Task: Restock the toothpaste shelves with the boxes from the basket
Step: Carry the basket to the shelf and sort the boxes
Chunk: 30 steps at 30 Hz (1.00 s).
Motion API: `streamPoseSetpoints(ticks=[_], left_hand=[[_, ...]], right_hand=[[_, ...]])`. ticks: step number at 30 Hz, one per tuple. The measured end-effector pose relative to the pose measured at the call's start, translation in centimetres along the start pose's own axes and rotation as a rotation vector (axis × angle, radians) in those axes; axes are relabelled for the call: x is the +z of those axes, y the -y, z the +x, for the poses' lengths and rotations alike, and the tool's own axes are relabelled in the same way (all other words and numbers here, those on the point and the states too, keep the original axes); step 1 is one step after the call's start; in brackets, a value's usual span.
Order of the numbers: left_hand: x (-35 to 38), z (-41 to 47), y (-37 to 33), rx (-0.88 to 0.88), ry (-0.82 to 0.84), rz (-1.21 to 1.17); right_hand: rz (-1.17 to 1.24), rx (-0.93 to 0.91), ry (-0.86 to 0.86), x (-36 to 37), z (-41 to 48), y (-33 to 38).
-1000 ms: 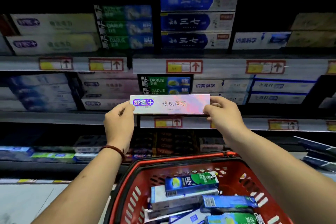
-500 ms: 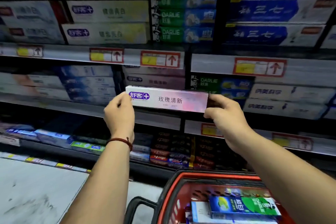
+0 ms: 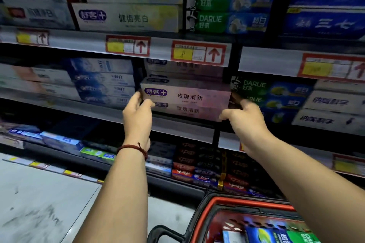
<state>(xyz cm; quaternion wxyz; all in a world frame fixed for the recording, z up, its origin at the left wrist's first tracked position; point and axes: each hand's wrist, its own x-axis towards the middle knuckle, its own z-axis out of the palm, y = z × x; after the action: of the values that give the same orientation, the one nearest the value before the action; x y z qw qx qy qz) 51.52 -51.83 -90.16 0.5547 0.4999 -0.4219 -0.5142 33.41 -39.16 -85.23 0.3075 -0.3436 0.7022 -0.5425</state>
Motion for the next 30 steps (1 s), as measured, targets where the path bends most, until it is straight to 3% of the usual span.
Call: streamPoseSetpoints(ticks=[4, 8, 11, 30], left_hand=[[0.6, -0.3, 0.2, 0.004, 0.131, 0.106], [0.9, -1.8, 0.7, 0.175, -0.015, 0.381], [1.3, -2.2, 0.8, 0.269, 0.029, 0.469], [1.5, -3.5, 1.4, 0.253, 0.207, 0.684]], right_hand=[[-0.024, 0.018, 0.006, -0.2, 0.1, -0.1], [-0.036, -0.016, -0.006, -0.2, -0.3, -0.4], [-0.033, -0.029, -0.007, 0.0, -0.2, -1.0], [-0.083, -0.087, 0.01, 0.4, 0.2, -2.3]])
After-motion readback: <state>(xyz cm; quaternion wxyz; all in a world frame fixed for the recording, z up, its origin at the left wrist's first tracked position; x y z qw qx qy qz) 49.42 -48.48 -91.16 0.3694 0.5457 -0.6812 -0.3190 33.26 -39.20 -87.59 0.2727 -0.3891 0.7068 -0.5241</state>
